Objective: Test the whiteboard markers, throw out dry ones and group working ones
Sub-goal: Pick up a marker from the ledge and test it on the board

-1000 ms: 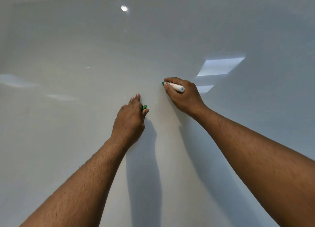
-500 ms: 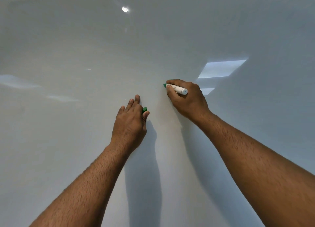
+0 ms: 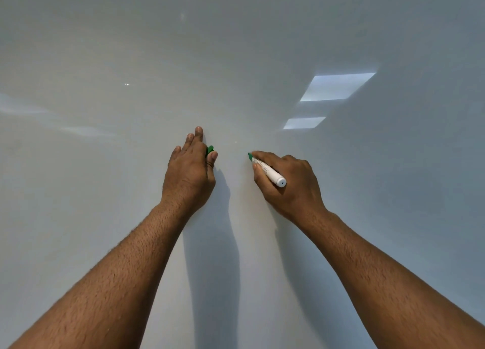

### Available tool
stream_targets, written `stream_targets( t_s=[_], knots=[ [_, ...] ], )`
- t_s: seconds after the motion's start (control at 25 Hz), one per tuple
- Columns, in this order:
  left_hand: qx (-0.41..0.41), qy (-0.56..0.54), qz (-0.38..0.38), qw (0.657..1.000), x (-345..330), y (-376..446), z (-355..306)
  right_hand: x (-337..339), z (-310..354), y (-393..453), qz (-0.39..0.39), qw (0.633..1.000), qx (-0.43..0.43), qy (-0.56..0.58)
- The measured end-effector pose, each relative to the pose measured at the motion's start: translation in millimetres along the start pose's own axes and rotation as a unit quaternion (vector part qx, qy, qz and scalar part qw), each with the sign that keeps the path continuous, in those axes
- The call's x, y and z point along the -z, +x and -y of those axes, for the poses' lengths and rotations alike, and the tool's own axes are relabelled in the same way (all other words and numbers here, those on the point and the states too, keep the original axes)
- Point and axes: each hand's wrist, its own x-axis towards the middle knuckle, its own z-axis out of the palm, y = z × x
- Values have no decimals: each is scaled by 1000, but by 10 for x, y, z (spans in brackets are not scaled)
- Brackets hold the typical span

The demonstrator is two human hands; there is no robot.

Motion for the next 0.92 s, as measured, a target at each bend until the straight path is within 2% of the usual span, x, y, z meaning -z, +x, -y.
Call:
stream_targets(
  t_s=[0.2, 0.6, 0.8, 0.92],
  knots=[
    [4, -6, -8, 1000, -84, -197, -24, -61, 28, -393, 2, 999, 21, -31],
    [7, -31, -11, 999, -243, -709, -15, -155, 31, -1367, 55, 993, 90, -50],
    [0, -21, 18, 1000, -390, -1118, 54, -168, 54, -1807, 147, 983, 102, -34],
    [6, -33, 54, 998, -467, -1561, 73, -119, 188, -2076, 226, 974, 21, -1]
  ],
)
